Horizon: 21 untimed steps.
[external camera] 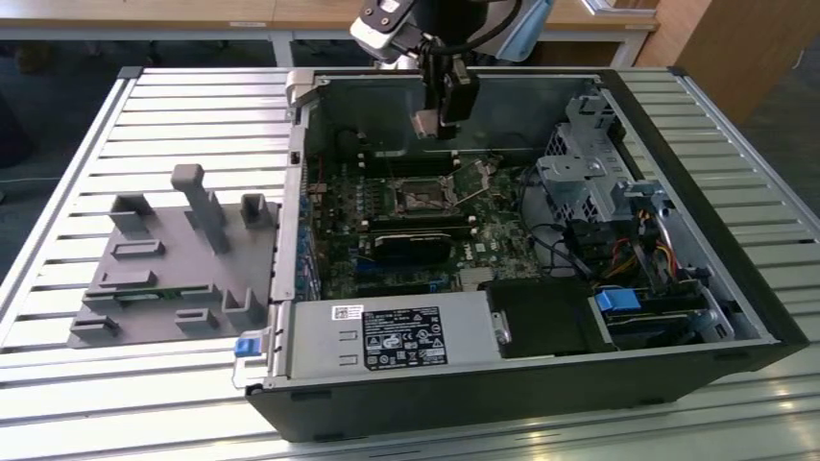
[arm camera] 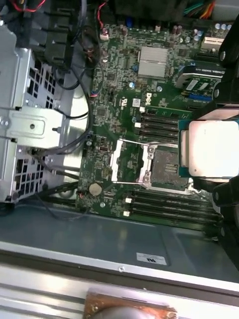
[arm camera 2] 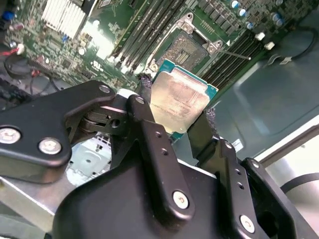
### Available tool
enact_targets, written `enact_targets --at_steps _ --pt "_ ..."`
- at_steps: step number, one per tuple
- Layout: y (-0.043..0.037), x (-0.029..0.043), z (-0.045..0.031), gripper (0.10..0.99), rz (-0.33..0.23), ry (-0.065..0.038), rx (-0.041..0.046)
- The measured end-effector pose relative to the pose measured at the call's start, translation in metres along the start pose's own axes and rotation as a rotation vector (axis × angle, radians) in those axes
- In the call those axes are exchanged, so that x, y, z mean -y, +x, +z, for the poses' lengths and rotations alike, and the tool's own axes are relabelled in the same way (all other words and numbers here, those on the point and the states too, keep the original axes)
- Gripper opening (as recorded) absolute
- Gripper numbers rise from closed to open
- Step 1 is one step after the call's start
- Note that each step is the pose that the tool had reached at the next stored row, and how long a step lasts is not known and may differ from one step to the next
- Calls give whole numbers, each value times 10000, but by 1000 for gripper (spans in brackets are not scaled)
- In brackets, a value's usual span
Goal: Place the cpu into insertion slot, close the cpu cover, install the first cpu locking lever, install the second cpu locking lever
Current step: 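Place the cpu into insertion slot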
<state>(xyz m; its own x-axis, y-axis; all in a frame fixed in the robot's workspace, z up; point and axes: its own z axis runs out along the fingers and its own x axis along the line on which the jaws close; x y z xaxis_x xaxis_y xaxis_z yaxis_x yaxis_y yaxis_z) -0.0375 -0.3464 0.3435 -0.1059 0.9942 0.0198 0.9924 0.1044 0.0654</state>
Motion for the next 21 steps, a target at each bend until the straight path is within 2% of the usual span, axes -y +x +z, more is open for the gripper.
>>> enact_targets --at_steps 9,14,21 --pt "58 -1 80 541 704 -13 46" --pt "102 -3 123 541 798 -15 52" --pt "107 -2 150 541 890 -17 60"
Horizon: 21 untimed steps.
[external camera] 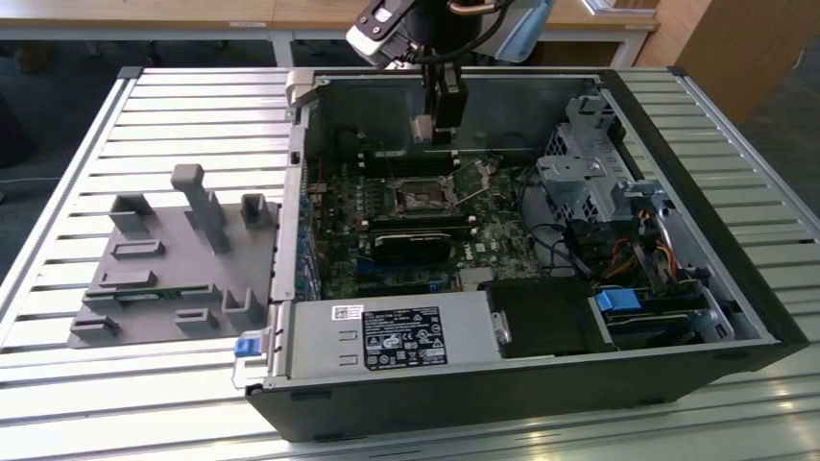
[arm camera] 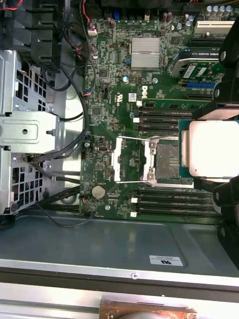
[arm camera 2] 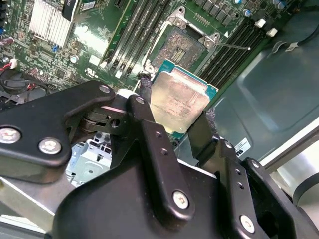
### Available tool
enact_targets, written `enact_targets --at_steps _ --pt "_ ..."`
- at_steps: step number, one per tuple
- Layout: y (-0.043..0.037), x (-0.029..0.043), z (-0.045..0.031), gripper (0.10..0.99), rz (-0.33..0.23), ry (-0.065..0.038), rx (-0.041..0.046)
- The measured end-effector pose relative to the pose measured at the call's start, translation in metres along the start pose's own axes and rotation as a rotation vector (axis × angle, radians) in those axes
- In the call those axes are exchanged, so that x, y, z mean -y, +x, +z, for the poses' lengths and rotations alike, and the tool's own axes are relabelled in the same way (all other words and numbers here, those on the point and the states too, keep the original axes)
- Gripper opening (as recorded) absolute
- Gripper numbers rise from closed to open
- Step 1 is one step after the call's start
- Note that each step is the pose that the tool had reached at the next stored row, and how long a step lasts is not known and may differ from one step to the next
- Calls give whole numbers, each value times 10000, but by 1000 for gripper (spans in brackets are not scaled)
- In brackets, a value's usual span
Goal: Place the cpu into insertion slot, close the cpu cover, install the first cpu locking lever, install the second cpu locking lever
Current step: 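Place the cpu into insertion slot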
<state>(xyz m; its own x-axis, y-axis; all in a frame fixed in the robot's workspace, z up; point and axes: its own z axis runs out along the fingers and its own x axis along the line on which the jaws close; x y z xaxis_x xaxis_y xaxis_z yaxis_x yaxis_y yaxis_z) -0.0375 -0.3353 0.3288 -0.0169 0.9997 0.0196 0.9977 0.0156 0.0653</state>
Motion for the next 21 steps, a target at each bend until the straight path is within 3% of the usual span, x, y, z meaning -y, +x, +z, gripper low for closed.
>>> enact_targets --at_steps 8,21 --pt "1 4 31 541 40 -2 3" --pt "127 16 252 541 -18 0 4"
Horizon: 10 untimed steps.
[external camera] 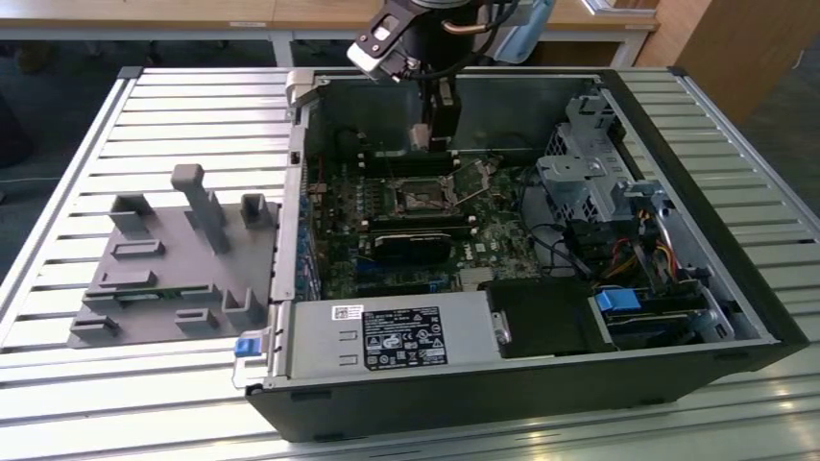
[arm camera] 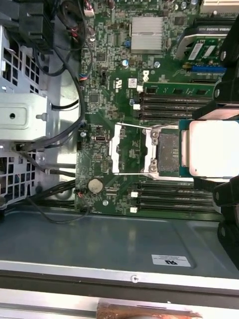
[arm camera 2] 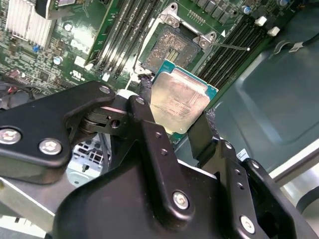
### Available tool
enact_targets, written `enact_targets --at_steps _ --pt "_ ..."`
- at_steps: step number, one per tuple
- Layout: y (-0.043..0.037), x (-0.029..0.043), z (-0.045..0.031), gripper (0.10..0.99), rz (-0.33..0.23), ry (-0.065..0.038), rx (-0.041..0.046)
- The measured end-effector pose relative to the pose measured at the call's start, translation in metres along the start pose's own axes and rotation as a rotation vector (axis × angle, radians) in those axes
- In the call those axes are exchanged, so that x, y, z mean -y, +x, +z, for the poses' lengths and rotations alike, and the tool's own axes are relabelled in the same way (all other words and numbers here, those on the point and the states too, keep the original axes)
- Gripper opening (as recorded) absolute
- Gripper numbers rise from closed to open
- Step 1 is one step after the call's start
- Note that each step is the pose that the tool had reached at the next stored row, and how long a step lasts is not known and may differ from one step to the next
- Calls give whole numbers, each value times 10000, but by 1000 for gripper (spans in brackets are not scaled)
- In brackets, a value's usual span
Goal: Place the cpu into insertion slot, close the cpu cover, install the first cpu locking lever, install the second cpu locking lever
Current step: 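Place the cpu into insertion slot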
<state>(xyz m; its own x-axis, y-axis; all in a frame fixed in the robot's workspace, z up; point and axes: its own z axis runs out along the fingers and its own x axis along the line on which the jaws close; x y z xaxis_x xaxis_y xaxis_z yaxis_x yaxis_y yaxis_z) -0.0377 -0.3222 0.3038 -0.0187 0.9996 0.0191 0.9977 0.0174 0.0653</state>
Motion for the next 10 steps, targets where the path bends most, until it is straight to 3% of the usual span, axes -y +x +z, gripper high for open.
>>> enact_targets --at_steps 10 --pt "30 14 181 541 -1 0 7"
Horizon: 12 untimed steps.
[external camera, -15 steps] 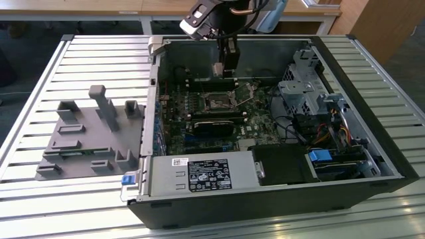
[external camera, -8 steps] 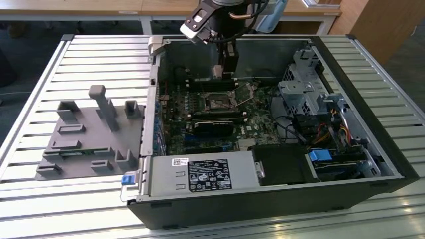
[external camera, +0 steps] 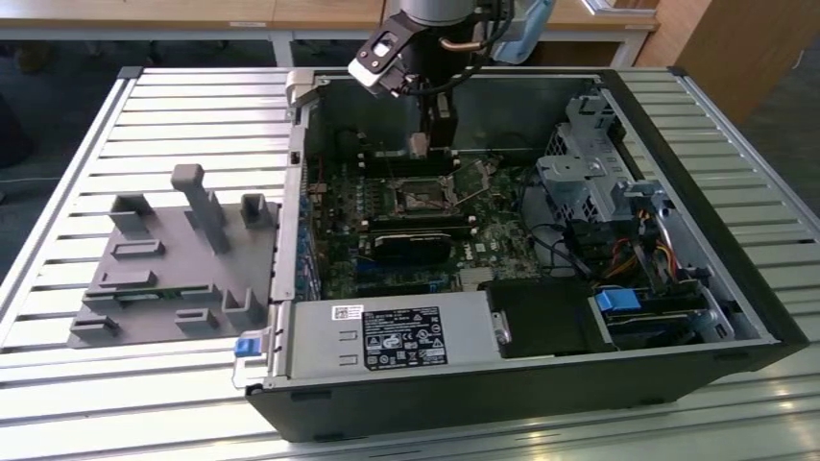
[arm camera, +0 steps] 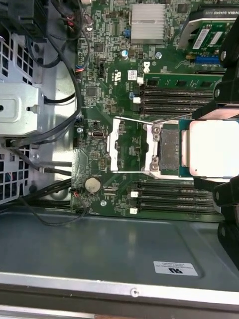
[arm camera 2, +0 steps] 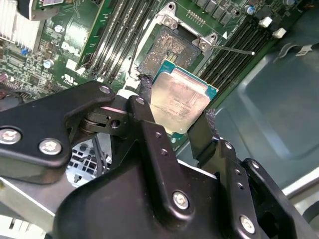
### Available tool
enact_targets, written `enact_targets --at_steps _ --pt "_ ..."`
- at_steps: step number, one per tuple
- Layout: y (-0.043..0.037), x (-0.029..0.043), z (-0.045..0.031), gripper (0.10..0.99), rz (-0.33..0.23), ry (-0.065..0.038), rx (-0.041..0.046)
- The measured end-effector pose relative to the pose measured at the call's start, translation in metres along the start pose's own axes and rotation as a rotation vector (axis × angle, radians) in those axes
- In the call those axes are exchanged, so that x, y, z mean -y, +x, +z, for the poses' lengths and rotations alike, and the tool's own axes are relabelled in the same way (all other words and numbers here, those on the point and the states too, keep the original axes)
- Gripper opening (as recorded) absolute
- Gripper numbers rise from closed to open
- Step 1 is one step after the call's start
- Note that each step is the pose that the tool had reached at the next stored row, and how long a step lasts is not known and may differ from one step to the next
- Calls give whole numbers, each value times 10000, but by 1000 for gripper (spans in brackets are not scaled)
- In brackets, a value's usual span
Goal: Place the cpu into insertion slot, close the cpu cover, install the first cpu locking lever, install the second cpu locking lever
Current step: 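Place the cpu into insertion slot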
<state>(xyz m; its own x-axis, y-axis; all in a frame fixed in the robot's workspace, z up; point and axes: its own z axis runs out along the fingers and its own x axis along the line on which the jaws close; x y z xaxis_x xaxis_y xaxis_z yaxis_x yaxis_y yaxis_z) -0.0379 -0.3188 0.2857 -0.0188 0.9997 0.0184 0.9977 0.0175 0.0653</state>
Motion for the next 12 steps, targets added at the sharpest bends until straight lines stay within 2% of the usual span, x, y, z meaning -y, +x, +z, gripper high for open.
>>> enact_targets --at_steps 5,8,12 --pt "2 5 69 541 -1 29 32" --pt "1 6 97 541 -8 62 142" --pt "0 10 149 541 -7 70 142"
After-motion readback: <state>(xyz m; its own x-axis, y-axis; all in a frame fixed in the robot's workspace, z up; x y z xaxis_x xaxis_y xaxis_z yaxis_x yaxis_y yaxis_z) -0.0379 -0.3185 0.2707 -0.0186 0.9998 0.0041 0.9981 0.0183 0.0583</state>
